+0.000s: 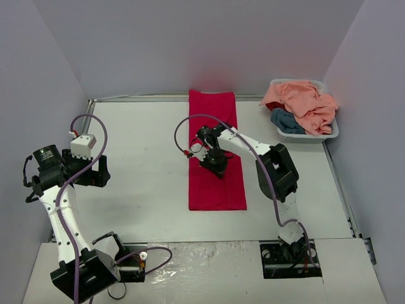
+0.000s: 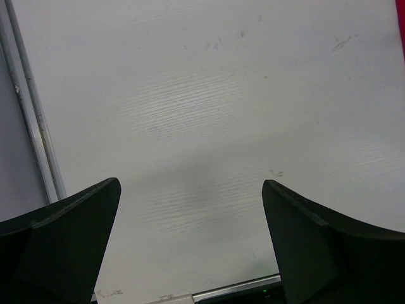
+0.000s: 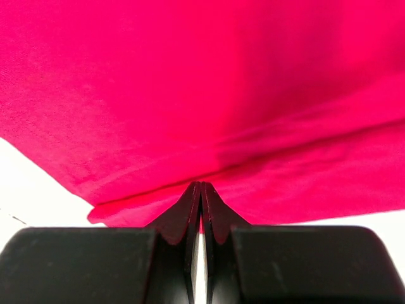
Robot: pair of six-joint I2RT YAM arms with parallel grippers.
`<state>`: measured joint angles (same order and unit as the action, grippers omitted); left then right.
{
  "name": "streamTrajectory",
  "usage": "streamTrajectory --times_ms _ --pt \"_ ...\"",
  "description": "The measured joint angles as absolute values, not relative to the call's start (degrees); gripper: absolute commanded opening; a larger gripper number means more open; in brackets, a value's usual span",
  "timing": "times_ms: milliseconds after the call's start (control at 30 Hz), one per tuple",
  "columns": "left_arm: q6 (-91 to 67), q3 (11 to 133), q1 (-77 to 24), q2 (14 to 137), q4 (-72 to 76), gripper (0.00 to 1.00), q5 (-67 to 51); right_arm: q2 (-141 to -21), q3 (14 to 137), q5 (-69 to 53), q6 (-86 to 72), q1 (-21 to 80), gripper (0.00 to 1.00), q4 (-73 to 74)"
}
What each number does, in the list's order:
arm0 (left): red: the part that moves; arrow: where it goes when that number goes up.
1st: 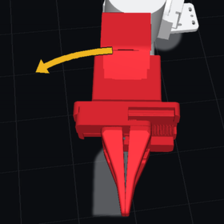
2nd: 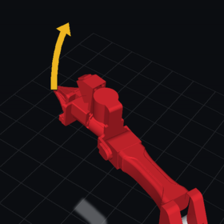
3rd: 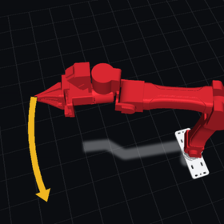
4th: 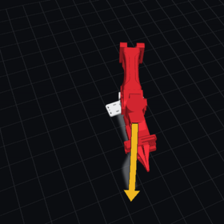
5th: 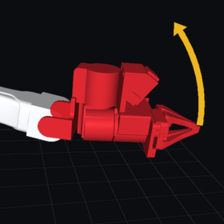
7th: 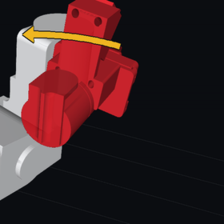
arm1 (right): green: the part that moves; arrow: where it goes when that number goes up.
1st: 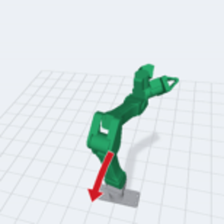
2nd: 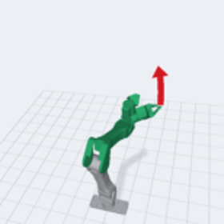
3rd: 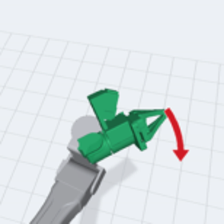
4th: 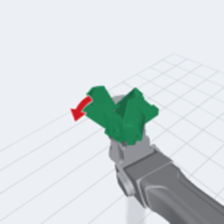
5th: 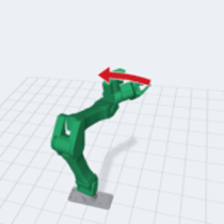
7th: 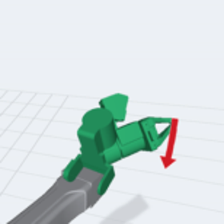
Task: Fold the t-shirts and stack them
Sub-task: Rotate the tshirt 90 degrees
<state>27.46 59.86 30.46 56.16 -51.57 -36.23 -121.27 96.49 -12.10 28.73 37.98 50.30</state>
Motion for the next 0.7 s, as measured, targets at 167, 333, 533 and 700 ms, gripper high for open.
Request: streamTrajectory --times_ms 167,333,533,700 --pt "27.5 59.9 30.5 56.2 -51.6 0.94 -36.2 -121.3 94.6 -13.0 28.6 39.3 0.0 50.2" --pt "27.5 59.9 30.5 56.2 -51.6 0.94 -36.2 -121.5 93.3 -13.6 28.6 39.8 0.0 49.3" --pt "27.5 59.9 30.5 56.2 -51.6 0.94 -36.2 -123.3 92.6 -13.6 28.6 39.7 0.0 48.2" --pt "27.5 59.9 30.5 56.2 -51.6 0.94 -36.2 -124.0 92.7 -13.9 28.6 39.7 0.0 48.1"
